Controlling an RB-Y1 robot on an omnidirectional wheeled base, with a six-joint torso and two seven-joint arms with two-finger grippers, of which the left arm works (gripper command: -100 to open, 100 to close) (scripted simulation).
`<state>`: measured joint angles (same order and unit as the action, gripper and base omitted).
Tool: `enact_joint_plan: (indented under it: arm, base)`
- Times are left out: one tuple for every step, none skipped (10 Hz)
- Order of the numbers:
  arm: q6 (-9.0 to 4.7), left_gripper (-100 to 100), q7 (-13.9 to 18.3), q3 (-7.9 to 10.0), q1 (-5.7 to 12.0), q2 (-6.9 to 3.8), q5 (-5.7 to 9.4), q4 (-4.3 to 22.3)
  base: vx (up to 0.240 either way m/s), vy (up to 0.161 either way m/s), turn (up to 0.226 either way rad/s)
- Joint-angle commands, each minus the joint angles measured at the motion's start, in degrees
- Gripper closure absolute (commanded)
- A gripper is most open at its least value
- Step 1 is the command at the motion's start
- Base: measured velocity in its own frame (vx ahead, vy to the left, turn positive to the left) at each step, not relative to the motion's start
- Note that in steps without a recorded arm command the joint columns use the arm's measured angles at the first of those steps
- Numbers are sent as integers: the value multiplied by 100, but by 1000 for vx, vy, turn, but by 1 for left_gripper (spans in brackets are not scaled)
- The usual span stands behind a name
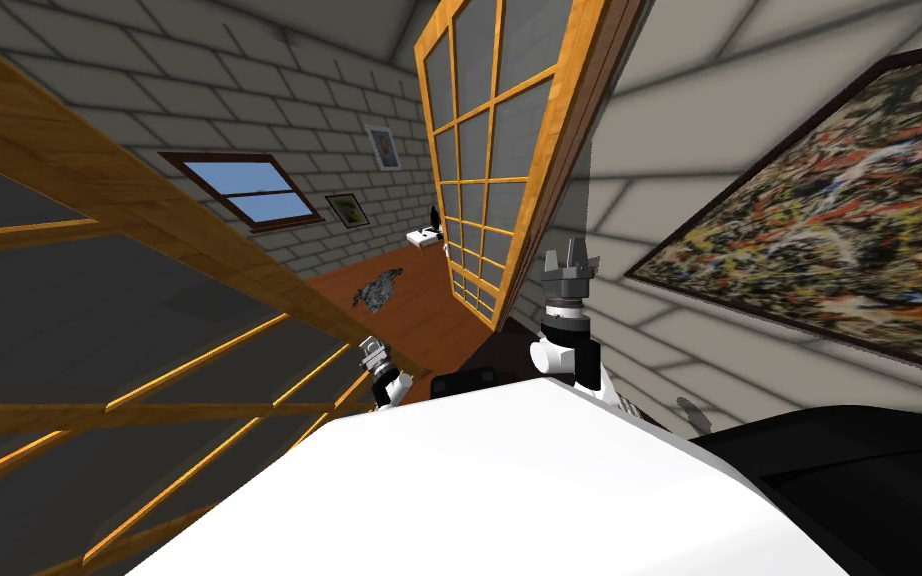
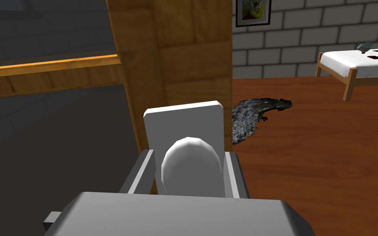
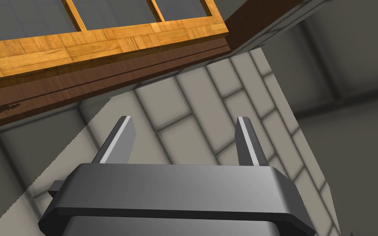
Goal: Push the door open
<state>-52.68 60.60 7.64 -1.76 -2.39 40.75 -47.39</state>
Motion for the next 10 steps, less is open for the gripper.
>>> enact_joint_plan:
  arm:
    - [-63, 100, 10, 175, 25, -100, 6, 15]
    - [-63, 100, 12, 225, 34, -104, -2, 22]
    - [-63, 100, 14, 276, 43, -109, -10, 28]
    - [-64, 100, 19, 377, 60, -116, -26, 41]
    - [-64, 100, 22, 429, 69, -114, -35, 48]
    - [-64, 100, 24, 481, 78, -112, -43, 55]
    - [-64, 100, 24, 481, 78, -112, -43, 55]
    - [-64, 100, 24, 481, 78, -112, -43, 55]
    - [-64, 100, 29, 585, 96, -105, -60, 68]
    - [-64, 100, 32, 637, 105, -97, -68, 75]
  base:
    - [164, 44, 117]
    - [133, 40, 63]
    - [107, 45, 70]
    - [137, 42, 73]
    - [133, 35, 108]
    - [123, 41, 101]
    - [87, 30, 14]
    - [33, 13, -13]
    - [77, 30, 91]
    - [107, 29, 109]
